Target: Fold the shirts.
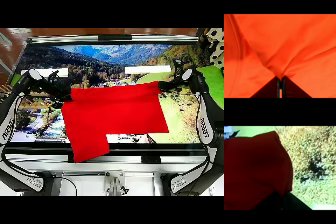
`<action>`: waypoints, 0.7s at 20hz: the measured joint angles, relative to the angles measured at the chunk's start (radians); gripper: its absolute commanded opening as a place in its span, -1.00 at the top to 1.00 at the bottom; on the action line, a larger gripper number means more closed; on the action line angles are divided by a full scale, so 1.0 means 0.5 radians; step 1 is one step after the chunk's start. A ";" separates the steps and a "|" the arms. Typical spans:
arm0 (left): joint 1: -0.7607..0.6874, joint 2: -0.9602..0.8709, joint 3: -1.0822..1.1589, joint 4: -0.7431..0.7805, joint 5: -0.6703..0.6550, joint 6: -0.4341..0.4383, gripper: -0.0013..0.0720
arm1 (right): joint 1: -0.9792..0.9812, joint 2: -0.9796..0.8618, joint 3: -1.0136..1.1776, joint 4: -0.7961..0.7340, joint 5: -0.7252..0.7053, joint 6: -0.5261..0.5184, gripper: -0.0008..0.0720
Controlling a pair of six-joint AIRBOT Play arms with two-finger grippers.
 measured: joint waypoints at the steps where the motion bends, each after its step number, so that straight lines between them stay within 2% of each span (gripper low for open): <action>1: 0.000 -0.006 -0.001 0.008 -0.034 -0.004 0.87 | -0.002 -0.011 0.000 -0.005 0.027 0.009 0.77; 10: 0.053 -0.019 0.002 0.027 -0.129 -0.020 0.87 | -0.005 -0.034 0.000 0.077 0.381 0.086 0.77; 11: 0.056 -0.019 0.002 0.028 -0.130 -0.019 0.87 | -0.005 -0.033 0.000 0.089 0.394 0.088 0.64; 12: 0.060 -0.019 0.002 0.028 -0.134 -0.019 0.69 | -0.005 -0.034 0.000 0.095 0.401 0.097 0.14; 13: 0.061 -0.019 0.002 0.025 -0.135 -0.017 0.15 | -0.005 -0.032 0.000 0.108 0.400 0.105 -0.40; 14: 0.066 -0.019 0.003 0.021 -0.140 -0.015 -0.34 | -0.006 -0.026 0.000 0.127 0.398 0.104 -0.48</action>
